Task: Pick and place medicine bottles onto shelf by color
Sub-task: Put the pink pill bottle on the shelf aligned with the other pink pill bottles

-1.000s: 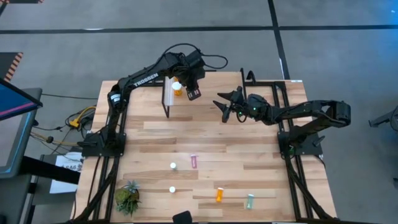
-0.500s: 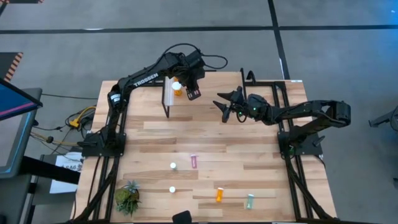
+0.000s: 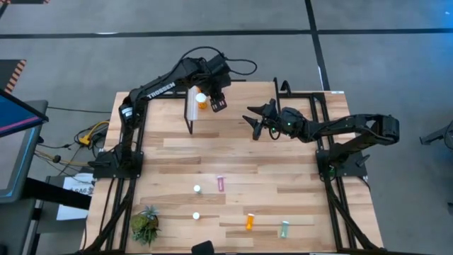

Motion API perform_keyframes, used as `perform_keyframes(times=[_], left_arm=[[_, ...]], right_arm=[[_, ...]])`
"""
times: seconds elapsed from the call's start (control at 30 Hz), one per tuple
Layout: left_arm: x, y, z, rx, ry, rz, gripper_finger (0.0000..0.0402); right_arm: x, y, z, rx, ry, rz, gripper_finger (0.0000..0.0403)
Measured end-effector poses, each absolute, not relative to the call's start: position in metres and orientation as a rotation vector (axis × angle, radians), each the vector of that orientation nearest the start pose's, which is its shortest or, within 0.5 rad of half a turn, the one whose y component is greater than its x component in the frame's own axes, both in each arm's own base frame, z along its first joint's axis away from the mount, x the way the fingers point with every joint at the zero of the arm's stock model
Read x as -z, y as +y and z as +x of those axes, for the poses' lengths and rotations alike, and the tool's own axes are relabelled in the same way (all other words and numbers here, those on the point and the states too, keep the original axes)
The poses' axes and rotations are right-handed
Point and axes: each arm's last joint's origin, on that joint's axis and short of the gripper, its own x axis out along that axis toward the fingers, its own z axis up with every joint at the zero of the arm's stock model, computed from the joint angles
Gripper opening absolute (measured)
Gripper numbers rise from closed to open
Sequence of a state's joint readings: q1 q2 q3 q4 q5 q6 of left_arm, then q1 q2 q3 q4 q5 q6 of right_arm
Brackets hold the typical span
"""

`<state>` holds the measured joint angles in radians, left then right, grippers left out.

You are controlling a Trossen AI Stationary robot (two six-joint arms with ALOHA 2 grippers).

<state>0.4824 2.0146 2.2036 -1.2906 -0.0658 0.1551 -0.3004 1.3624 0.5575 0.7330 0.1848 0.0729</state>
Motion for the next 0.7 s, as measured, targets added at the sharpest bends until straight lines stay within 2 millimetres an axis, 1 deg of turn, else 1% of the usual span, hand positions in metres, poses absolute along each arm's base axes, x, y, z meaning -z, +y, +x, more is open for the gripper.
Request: perform_keyframes(times=[0.1, 0.2, 0.27, 0.33, 0.47, 0.53, 0.6, 0.7], left_arm=[[-0.374, 0.186, 0.351, -0.419, 1.092, -0.082, 0.0183], [-0.393, 0.177, 0.339, -0.421, 1.038, -0.083, 0.0183], [-0.405, 0.167, 0.334, -0.392, 0.995, -0.100, 0.0183], [-0.416, 0.151, 0.329, -0.336, 0.957, -0.107, 0.0183], [-0.440, 0.105, 0.322, -0.262, 0.894, -0.059, 0.0183], [-0.450, 0.075, 0.318, -0.235, 0.865, -0.007, 0.0183], [-0.457, 0.047, 0.313, -0.210, 0.823, 0.052, 0.0183], [-0.461, 0.008, 0.306, -0.160, 0.759, 0.109, 0.0183]], right_arm=[[-0.220, -0.086, 0.261, 0.487, 0.055, 0.074, 0.0233], [-0.220, -0.086, 0.261, 0.487, 0.058, 0.074, 0.0233], [-0.219, -0.085, 0.261, 0.483, 0.070, 0.075, 0.0233], [-0.217, -0.084, 0.261, 0.481, 0.083, 0.076, 0.0233], [-0.214, -0.081, 0.262, 0.472, 0.112, 0.104, 0.0233], [-0.214, -0.079, 0.262, 0.463, 0.111, 0.122, 0.0233], [-0.214, -0.076, 0.263, 0.453, 0.105, 0.125, 0.0233], [-0.215, -0.073, 0.264, 0.440, 0.098, 0.124, 0.0233]])
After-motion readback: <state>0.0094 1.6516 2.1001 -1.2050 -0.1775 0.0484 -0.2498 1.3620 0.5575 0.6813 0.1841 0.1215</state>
